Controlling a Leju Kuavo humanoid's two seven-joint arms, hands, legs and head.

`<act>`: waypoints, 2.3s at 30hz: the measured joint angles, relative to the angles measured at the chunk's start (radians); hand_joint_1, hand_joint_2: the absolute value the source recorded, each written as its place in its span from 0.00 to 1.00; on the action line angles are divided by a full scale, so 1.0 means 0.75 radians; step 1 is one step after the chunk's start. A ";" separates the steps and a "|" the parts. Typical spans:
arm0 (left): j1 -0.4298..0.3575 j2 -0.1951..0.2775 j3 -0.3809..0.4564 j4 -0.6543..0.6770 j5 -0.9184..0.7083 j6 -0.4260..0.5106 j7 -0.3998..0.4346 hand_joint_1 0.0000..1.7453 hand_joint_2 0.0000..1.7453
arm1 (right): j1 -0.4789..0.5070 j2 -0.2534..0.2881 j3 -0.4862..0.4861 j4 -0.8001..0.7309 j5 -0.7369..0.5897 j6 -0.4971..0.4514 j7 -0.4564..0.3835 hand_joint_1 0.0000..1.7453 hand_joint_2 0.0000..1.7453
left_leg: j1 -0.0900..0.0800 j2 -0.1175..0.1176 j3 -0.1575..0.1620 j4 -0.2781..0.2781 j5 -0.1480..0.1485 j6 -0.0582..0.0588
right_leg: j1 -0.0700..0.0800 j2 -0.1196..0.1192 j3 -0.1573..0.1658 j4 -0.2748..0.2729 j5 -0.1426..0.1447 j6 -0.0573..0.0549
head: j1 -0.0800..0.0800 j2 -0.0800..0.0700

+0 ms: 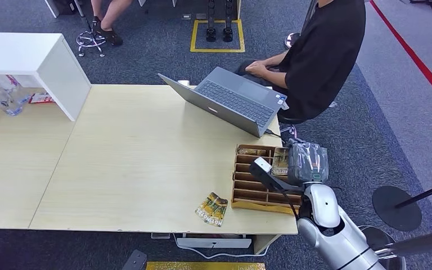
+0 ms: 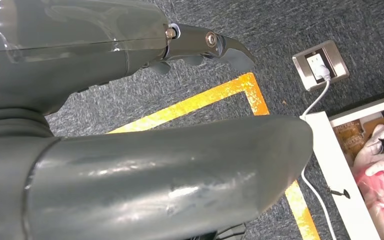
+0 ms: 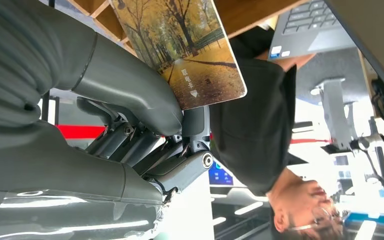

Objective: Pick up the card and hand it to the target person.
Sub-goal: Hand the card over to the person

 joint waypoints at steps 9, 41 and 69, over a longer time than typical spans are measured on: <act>0.001 0.001 0.000 0.000 -0.003 0.000 0.000 0.00 0.00 | 0.011 0.009 -0.030 -0.002 0.042 -0.095 -0.010 1.00 1.00 | 0.000 0.000 0.000 0.000 0.000 0.000 | 0.000 0.000 0.000 0.000 0.000 0.000 | 0.000 0.000; -0.001 0.003 0.000 0.000 -0.034 -0.002 0.005 0.00 0.00 | -0.104 -0.150 -0.397 -0.204 0.032 -0.132 0.004 0.99 1.00 | -0.002 0.000 0.000 0.001 0.000 0.000 | -0.002 0.000 0.000 0.000 0.001 0.001 | 0.000 0.000; 0.000 -0.004 0.000 0.000 -0.055 -0.006 0.016 0.00 0.00 | -0.102 -0.179 -0.412 -0.124 0.052 -0.111 -0.005 0.00 1.00 | -0.002 0.000 0.000 0.001 0.000 0.000 | -0.002 0.000 0.000 0.000 0.001 0.001 | 0.000 0.000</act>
